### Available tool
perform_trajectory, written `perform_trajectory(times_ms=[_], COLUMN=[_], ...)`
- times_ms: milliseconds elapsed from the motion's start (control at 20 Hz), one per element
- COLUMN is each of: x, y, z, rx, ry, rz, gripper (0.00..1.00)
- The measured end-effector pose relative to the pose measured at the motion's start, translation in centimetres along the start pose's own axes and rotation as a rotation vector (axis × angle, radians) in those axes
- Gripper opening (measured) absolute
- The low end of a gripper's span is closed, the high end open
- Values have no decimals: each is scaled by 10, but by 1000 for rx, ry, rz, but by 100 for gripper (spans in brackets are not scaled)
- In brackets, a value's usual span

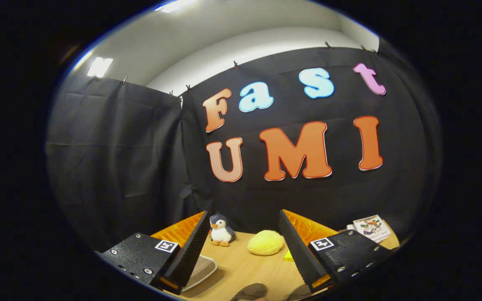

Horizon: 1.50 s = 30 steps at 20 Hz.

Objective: Open the storage box then place both shoes into the box .Put the left shoe in first, then the right shoe, with the right side of both shoes facing outward in a uniform manner.

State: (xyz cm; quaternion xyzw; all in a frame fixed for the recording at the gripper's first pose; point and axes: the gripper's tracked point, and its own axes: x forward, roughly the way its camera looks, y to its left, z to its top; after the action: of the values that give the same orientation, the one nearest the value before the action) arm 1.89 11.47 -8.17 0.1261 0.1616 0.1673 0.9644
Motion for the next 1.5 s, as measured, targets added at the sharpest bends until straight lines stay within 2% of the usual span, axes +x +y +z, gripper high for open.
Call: perform_trajectory(times_ms=[250, 400, 500, 650, 800, 1000, 1150, 1500], x=[14, 20, 21, 21, 19, 18, 17, 22], y=[21, 25, 39, 61, 81, 97, 111, 126], z=[-77, -120, -146, -185, -224, -271, -287, -316], rx=[173, 223, 260, 371, 485, 525, 596, 741], ry=[221, 337, 406, 539, 663, 808, 884, 962], rz=[78, 79, 112, 179, 205, 237, 282, 305], gripper=[97, 97, 97, 97, 97, 97, 96, 96])
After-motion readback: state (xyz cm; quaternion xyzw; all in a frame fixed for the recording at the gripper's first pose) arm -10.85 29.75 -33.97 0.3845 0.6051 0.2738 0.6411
